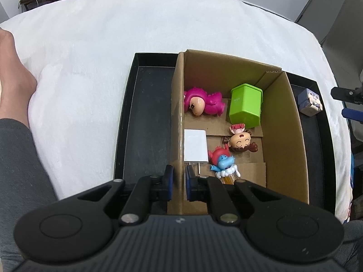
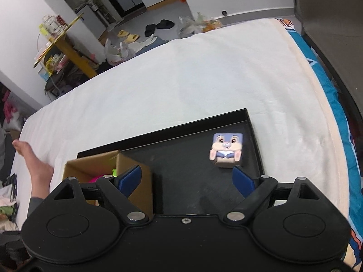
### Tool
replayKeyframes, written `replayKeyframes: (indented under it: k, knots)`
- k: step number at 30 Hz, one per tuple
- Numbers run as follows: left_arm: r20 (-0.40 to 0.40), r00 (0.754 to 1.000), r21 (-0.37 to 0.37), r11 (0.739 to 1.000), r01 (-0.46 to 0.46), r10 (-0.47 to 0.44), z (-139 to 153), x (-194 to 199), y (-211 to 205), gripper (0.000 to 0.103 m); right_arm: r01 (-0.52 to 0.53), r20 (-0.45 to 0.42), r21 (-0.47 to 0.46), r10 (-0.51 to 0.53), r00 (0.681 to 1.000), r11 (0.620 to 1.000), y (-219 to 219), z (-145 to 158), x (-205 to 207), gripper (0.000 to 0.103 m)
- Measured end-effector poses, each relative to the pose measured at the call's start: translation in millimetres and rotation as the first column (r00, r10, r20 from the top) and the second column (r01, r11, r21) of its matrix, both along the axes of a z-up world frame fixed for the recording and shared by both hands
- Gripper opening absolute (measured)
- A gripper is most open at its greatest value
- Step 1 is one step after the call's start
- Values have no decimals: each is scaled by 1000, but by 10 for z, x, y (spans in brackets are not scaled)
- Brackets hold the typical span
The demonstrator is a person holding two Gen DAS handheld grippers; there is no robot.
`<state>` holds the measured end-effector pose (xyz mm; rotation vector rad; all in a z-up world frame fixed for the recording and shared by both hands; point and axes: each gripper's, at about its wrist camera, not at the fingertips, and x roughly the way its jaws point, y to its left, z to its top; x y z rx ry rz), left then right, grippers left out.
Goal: Organize rigid objects
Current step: 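Move the right gripper to the lavender bunny cube and close on it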
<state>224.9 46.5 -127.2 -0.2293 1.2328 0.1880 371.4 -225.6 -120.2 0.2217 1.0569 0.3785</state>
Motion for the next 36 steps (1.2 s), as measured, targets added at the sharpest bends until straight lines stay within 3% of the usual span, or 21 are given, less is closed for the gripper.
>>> replayKeyframes:
  k: [12,18,28,30,36]
  knots:
    - [-4,1000,27,1000,4,-4,-25,17,-16,7,25,-33,-30,-26,999,999,-16,-304,274,67]
    - [-5,1000,23,1000,3,-3,-29,13,-8,7,36,-6,-143,-38,999,989,72,-417,373,65]
    - [-8,1000,16,1000,-1,1,-29,18,-4,7,51,-30,-191,-58,998,980,169,-589,502,58]
    - [-6,1000,16,1000,0,0,-29,20,-6,7,48,-41,-231,-59,997,972,200,-642,512,46]
    - [-6,1000,14,1000,-3,3,-44,15,1,7,-14,-63,-293,-4,998,956,272,-625,425,44]
